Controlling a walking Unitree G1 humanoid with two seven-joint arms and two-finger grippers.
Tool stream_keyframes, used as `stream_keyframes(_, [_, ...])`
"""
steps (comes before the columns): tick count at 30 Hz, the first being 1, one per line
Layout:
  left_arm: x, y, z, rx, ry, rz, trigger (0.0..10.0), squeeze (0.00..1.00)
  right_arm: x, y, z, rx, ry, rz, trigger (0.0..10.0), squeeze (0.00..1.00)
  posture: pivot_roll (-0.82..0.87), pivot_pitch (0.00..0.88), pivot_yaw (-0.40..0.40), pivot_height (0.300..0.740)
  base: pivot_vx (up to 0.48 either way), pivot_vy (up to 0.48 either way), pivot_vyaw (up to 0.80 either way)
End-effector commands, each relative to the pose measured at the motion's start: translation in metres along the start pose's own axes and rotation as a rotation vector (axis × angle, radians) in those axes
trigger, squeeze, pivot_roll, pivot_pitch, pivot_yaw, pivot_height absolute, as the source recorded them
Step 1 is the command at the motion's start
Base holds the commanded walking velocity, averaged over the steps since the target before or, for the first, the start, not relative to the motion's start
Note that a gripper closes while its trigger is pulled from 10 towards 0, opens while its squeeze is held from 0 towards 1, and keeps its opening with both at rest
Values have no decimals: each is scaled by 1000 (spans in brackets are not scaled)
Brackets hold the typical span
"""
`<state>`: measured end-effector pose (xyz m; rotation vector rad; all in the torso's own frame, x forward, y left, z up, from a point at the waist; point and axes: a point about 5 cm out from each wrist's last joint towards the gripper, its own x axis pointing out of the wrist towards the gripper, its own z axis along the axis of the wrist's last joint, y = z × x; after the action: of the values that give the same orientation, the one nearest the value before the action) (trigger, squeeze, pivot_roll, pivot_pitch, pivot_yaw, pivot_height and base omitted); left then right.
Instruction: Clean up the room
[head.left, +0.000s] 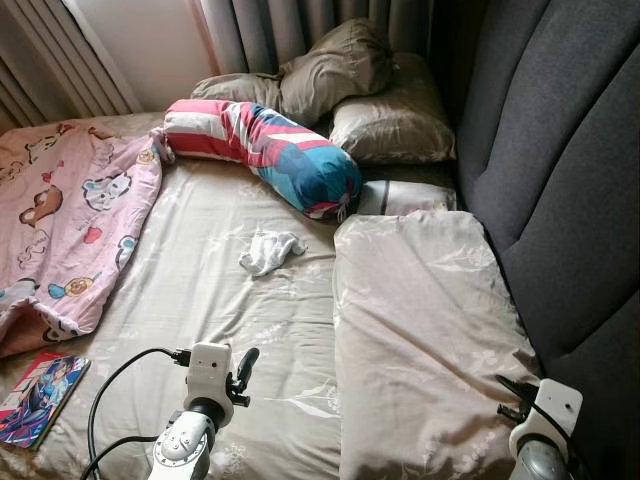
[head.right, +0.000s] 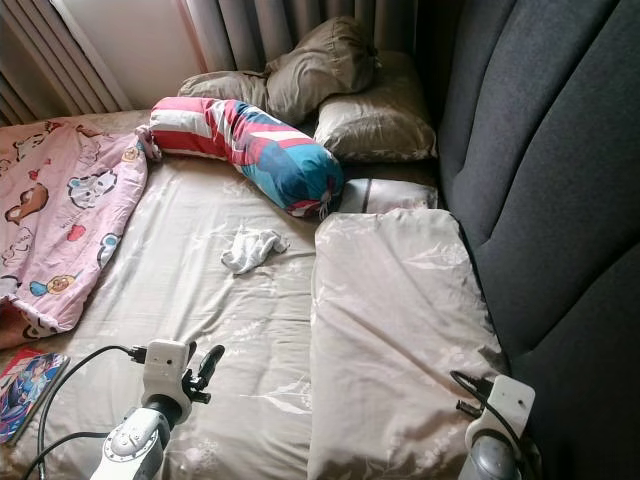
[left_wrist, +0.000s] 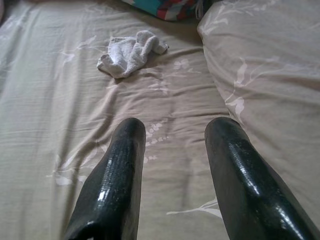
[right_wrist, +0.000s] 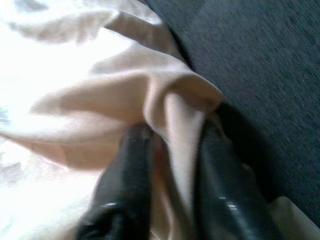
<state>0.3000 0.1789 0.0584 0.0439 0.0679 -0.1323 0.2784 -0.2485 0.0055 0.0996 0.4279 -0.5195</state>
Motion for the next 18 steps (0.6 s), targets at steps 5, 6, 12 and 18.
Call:
stream_keyframes(5, [-9, 2, -14, -4, 46, 20, 10000, 0, -2, 2, 0, -41, -35, 25, 10000, 1000, -13, 227, 51, 740, 0, 0, 0])
stream_keyframes(6, [-9, 2, -14, -4, 46, 20, 10000, 0, -3, 3, 2, -43, -47, 30, 10000, 1000, -14, 228, 50, 740, 0, 0, 0])
stream_keyframes(12, [-10, 0, -15, -8, 46, 23, 10000, 0, -9, 23, 21, -28, -214, 155, 10000, 1000, -21, 237, 45, 740, 0, 0, 0])
stream_keyframes(18, [-13, 0, -16, -18, 38, 31, 10000, 0, -27, 41, 27, -53, -344, 299, 10000, 1000, -23, 236, 36, 740, 0, 0, 0])
